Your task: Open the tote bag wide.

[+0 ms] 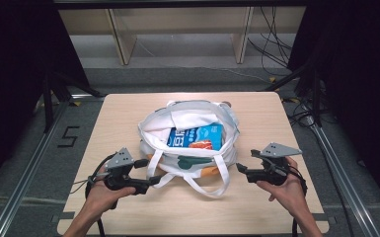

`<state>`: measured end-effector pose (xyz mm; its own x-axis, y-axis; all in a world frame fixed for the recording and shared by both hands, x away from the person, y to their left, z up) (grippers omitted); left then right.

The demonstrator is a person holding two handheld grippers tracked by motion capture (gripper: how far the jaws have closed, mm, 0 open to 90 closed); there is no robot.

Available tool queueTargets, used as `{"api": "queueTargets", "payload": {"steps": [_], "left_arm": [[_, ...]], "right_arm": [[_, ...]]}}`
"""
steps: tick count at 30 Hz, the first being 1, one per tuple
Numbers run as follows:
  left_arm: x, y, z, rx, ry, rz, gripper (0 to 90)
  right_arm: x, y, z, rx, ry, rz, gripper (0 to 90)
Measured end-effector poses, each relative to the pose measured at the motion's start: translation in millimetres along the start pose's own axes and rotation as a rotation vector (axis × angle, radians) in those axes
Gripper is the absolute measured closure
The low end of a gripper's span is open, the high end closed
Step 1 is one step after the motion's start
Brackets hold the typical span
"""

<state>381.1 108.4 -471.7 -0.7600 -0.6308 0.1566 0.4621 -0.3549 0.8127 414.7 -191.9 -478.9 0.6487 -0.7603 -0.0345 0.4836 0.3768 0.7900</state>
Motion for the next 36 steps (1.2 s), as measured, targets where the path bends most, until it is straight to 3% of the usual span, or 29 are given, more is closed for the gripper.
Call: {"api": "queueTargets", "payload": {"steps": [18, 20, 22, 24, 25, 28, 30, 32, 33, 34, 36], "left_arm": [[9.8, -20.2, -0.2, 0.027, 0.009, -0.011, 22.8], [12.9, -23.6, 0.2, 0.032, -0.021, -0.013, 20.7], [14.6, -26.8, 0.4, 0.043, -0.019, -0.004, 20.5], [16.1, -31.6, 0.4, 0.039, -0.026, -0.001, 19.3], [16.1, -33.5, 0.5, 0.039, -0.018, -0.003, 18.8], [15.6, -39.1, 0.6, 0.036, -0.021, -0.026, 18.1], [15.0, -42.1, 0.3, 0.037, -0.012, -0.025, 17.9], [14.8, -45.7, 0.5, 0.040, -0.005, -0.022, 17.8], [15.0, -47.0, 0.3, 0.040, -0.004, -0.020, 17.7], [15.9, -49.7, 0.0, 0.039, 0.003, 0.006, 17.7], [16.1, -52.6, 0.2, 0.042, 0.009, 0.001, 17.6]], "right_arm": [[-13.1, -23.6, 2.5, 0.004, 0.009, 0.026, 26.3], [-13.9, -27.6, 3.1, 0.002, 0.010, 0.034, 26.3], [-14.0, -30.7, 3.7, 0.004, 0.007, 0.040, 26.3], [-17.4, -35.5, 5.2, -0.007, 0.015, 0.005, 26.2], [-15.3, -36.2, 4.8, 0.000, 0.013, 0.031, 25.9], [-14.6, -41.0, 6.3, -0.003, 0.011, 0.032, 25.8], [-16.3, -44.1, 7.3, -0.006, 0.012, 0.011, 25.7], [-15.5, -46.9, 8.2, -0.002, 0.008, 0.026, 25.6], [-17.9, -49.2, 9.2, -0.008, 0.018, 0.009, 25.6], [-17.7, -50.4, 9.5, -0.007, 0.012, 0.014, 25.6], [-20.1, -54.3, 11.2, -0.010, 0.017, 0.014, 25.1]]}}
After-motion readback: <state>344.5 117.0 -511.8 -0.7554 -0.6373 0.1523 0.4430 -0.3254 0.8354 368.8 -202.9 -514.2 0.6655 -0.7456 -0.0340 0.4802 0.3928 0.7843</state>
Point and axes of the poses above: each handheld gripper's, and its own axes: z roughly backward along the jaws, y roughly out of its top, x roughly to its right, the point moved 10 cm from there along -z, roughly forward along the jaws, and after that the axes turned 4 degrees about -x, right-handed, at the moved point
